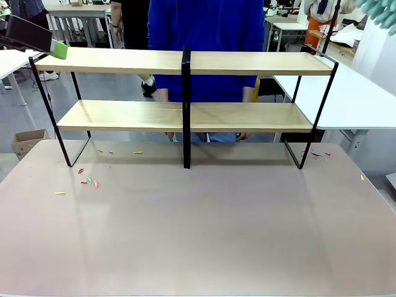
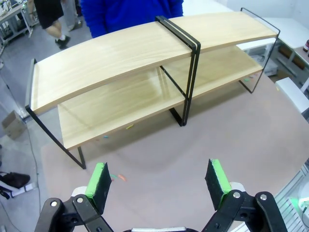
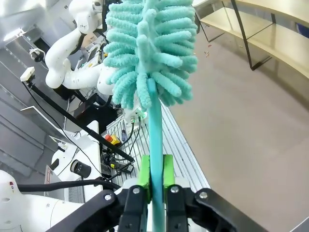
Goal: Clean the shelves.
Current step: Clean another randomly selected level of the Shelf with the Duster.
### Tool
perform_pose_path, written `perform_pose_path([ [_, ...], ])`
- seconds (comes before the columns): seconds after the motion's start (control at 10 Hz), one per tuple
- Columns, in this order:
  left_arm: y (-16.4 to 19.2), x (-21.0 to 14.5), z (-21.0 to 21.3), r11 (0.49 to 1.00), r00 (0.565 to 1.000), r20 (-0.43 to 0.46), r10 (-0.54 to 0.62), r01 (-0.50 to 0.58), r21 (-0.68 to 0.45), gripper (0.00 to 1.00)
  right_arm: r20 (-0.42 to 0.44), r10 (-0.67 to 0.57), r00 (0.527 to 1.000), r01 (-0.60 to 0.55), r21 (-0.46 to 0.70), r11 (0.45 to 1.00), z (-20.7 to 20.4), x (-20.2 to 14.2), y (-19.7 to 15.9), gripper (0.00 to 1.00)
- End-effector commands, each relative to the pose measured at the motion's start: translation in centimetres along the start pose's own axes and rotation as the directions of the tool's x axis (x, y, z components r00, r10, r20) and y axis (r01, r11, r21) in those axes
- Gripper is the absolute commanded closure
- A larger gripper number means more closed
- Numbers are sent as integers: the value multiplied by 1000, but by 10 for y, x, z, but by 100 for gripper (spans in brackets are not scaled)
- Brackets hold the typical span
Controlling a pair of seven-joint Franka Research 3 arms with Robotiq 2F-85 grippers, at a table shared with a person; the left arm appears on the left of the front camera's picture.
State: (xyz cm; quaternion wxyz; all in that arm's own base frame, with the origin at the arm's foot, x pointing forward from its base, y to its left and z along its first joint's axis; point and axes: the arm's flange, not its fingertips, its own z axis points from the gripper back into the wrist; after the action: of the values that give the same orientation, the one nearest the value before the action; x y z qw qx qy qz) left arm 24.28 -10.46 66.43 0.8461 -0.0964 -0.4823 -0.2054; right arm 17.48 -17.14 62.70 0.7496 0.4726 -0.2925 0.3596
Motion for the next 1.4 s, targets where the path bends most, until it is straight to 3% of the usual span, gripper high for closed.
perform_pose_path([
  [0.0,0,0,1,1000,1000,3,2,-2,-1,0,15,33,999,-33,11,999,2,5,2,88],
  [0.4,0,0,1,1000,1000,3,2,-2,-1,0,-2,1,1000,-1,4,1000,0,-1,0,88],
  [0.5,0,0,1,1000,1000,3,2,-2,-1,0,-253,-9,967,4,-21,1000,-50,-1,10,88],
  [0.6,0,0,1,1000,1000,3,2,-2,-1,0,-481,-25,877,11,-32,999,-140,4,-7,88],
  [0.7,0,0,1,1000,1000,3,2,-2,-1,0,-564,20,825,-5,29,1000,-215,1,-23,88],
  [0.8,0,0,1,1000,1000,3,2,-2,-1,0,-600,-33,800,-11,-69,998,-263,-7,-35,88],
  [0.9,0,0,1,1000,1000,3,2,-2,-1,0,-654,15,757,-93,-85,992,-299,-20,-25,88],
  [1.0,0,0,1,1000,1000,3,2,-2,-1,0,-596,133,792,-151,20,988,-271,-13,-4,88],
  [1.1,0,0,1,1000,1000,3,2,-2,-1,0,-627,-39,778,0,-61,998,-260,-27,-31,88],
  [1.2,0,0,1,1000,1000,3,2,-2,-1,0,-660,16,751,-61,-46,997,-290,-23,-25,88],
  [1.3,0,0,1,1000,1000,3,2,-2,-1,0,-679,-110,726,-59,-220,974,-292,-18,-17,88],
])
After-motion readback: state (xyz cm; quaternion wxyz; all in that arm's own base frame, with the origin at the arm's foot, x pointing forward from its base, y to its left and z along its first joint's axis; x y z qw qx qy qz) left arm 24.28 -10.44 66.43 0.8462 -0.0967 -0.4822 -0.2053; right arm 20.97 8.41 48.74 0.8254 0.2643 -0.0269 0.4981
